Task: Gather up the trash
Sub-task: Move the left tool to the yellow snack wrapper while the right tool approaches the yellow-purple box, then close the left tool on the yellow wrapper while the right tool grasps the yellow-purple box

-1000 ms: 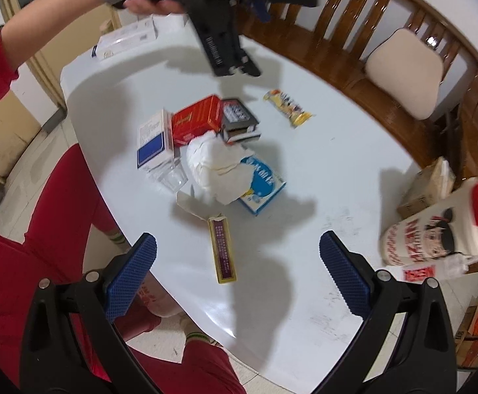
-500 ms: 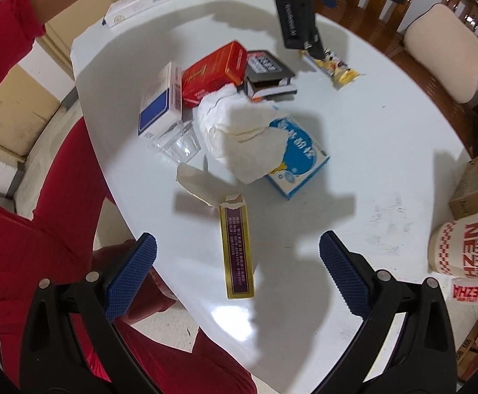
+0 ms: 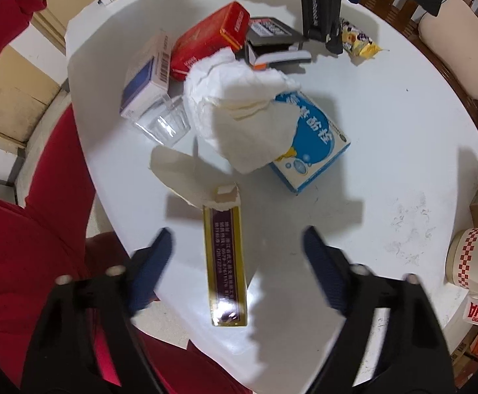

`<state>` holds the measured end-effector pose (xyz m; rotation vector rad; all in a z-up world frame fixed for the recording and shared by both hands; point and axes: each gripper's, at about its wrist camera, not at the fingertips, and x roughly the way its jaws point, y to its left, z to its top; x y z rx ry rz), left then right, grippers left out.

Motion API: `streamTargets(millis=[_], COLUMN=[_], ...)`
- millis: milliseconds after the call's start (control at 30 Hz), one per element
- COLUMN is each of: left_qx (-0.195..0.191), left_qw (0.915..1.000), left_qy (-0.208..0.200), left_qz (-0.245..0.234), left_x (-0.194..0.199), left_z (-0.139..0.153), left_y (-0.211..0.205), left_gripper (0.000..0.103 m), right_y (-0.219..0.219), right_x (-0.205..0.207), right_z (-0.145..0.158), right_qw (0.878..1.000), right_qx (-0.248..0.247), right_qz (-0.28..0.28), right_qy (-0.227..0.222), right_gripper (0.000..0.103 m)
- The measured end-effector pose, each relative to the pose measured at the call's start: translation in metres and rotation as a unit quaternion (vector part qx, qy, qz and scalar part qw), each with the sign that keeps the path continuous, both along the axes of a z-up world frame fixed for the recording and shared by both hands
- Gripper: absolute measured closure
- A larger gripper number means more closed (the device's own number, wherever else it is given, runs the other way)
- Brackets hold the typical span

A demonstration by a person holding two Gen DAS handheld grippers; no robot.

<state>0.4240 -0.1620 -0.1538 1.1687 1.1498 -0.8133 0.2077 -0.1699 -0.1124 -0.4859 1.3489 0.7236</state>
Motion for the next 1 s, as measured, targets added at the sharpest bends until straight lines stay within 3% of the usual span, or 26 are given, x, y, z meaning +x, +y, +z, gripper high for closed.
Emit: streamTargets(millis=[167,233,367,567,800,867,900,1000], left_qx=[-0.007,-0.006,-0.007,-0.008,-0.022,-0.024,-0.026,-0.025], left_qw=[1.0,0.9999,0.9999,0.9997,0.9989,0.9985,0.9983,0.9989], left_qy=[0.005,0.008,0.014,0.02,0.037,0.044,0.048,0.037], left_qz=[0.0,0.001,-0.005,-0.008,0.017,0.02,0.018,0.011], left_x=[-0.001,-0.001,-0.003,-0.006,0.0,-0.002,-0.004,-0.008], left_z=[-0.001,-0.002,-0.006,-0.006,-0.001,-0.001,0.001,0.001], left_y=[-0.001,-0.001,0.0,-0.001,0.001,0.0,0.0,-0.002], left_gripper=[0.007,0.007,0.008,0.018,0.045,0.055,0.065,0.069], right_y=[0.0,-0.001,-0.002,0.001,-0.003,-0.005,-0.006,-0.01], right_x=[0.002,0.003,0.006,0.005,0.006,0.006,0.006,0.004], right_z=[-0.005,-0.006,-0.009,-0.009,-0.006,-0.005,-0.004,-0.003], right_qw=[1.0,1.0,1.0,1.0,0.999,0.999,0.999,0.999], right_qx=[0.0,-0.003,-0.002,-0.004,-0.007,-0.008,-0.007,-0.005], right_qz=[-0.007,-0.006,-0.01,-0.016,-0.028,-0.032,-0.034,-0.044], right_qy=[0.008,0.011,0.018,0.022,0.02,0.018,0.018,0.018], right_gripper=[0.058,0.059,0.078,0.083,0.083,0.083,0.083,0.083])
